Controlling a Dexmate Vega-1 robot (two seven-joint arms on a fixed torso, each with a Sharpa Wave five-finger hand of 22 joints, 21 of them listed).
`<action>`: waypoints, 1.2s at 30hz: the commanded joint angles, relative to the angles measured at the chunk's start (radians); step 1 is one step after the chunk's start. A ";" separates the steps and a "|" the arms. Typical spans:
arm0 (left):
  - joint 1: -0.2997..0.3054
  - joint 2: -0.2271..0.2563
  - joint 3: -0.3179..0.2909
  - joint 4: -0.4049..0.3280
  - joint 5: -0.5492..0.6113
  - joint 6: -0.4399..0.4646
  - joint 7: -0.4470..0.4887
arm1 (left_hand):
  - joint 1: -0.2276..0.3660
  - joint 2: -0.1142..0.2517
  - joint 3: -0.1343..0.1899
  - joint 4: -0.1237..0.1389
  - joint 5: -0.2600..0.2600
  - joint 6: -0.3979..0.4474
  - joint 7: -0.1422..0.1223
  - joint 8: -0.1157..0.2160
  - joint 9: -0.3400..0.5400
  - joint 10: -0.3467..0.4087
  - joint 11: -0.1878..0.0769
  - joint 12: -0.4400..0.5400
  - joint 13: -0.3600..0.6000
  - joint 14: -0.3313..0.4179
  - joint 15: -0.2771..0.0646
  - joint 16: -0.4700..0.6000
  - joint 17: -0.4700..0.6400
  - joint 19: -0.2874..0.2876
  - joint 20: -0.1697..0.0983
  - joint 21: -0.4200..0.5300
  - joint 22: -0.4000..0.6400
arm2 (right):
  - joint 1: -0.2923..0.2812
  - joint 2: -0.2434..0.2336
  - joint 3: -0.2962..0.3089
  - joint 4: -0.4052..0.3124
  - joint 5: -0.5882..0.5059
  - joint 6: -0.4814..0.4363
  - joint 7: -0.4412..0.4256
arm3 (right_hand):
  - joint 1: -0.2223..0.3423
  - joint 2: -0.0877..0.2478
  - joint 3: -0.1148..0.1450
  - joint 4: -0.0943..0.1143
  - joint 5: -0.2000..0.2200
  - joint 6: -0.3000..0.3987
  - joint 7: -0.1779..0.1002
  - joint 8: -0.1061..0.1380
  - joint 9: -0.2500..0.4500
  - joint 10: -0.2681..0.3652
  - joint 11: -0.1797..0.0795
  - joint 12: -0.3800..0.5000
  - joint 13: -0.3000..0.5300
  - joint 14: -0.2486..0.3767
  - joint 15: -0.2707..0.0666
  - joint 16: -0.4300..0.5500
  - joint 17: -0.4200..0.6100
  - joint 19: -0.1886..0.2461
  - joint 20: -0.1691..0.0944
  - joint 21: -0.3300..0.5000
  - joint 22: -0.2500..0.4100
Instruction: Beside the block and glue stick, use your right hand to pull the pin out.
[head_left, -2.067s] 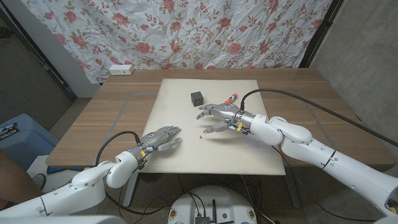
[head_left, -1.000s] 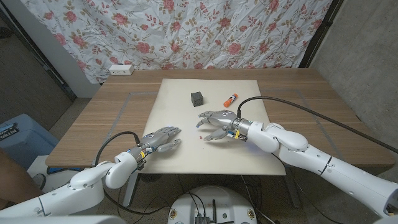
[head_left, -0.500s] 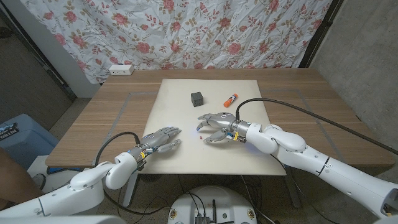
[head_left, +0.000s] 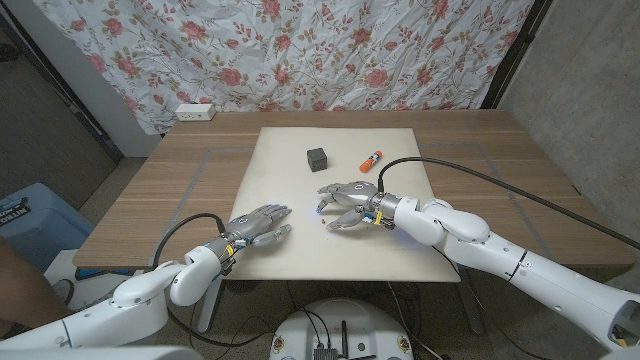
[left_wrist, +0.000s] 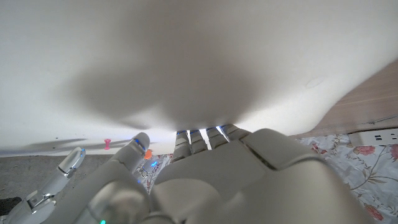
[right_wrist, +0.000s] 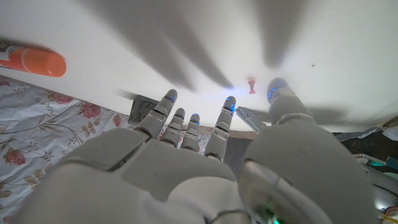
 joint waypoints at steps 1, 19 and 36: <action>0.000 -0.004 0.003 0.000 0.003 0.005 0.002 | 0.012 0.100 0.007 -0.003 -0.005 0.007 -0.001 0.004 0.004 0.010 0.000 0.006 0.005 0.011 -0.039 0.006 0.002 0.009 -0.081 0.006 0.005 | 0.006 0.010 -0.006 0.017 0.025 0.008 -0.003 | 0.010 0.013 0.000 0.007 -0.001 0.023 0.002 0.010 0.005 0.007 -0.003 0.005 0.003 0.009 -0.007 0.004 0.003 0.012 -0.002 0.005 0.001; 0.020 0.006 0.000 -0.015 0.005 0.015 0.011 | 0.018 0.099 0.018 -0.012 -0.007 0.013 -0.001 0.006 0.004 0.015 -0.001 0.008 0.005 0.012 -0.039 0.006 0.001 0.012 -0.080 0.007 0.005 | -0.009 0.026 -0.014 0.039 0.035 0.002 -0.058 | 0.039 0.028 -0.001 0.003 0.002 0.104 0.000 0.040 0.009 0.045 -0.014 0.014 0.002 0.039 -0.027 0.017 0.005 0.049 -0.012 0.010 0.002; 0.026 0.015 -0.004 -0.019 0.008 0.018 0.015 | 0.023 0.099 0.028 -0.020 -0.009 0.018 -0.002 0.007 0.005 0.018 -0.001 0.008 0.005 0.013 -0.037 0.006 0.001 0.015 -0.079 0.007 0.005 | -0.030 0.014 -0.005 0.055 0.042 0.021 -0.126 | 0.071 0.030 -0.006 0.000 0.002 0.194 -0.001 0.076 0.014 0.084 -0.018 0.020 0.001 0.070 -0.047 0.028 0.005 0.070 -0.023 0.008 0.002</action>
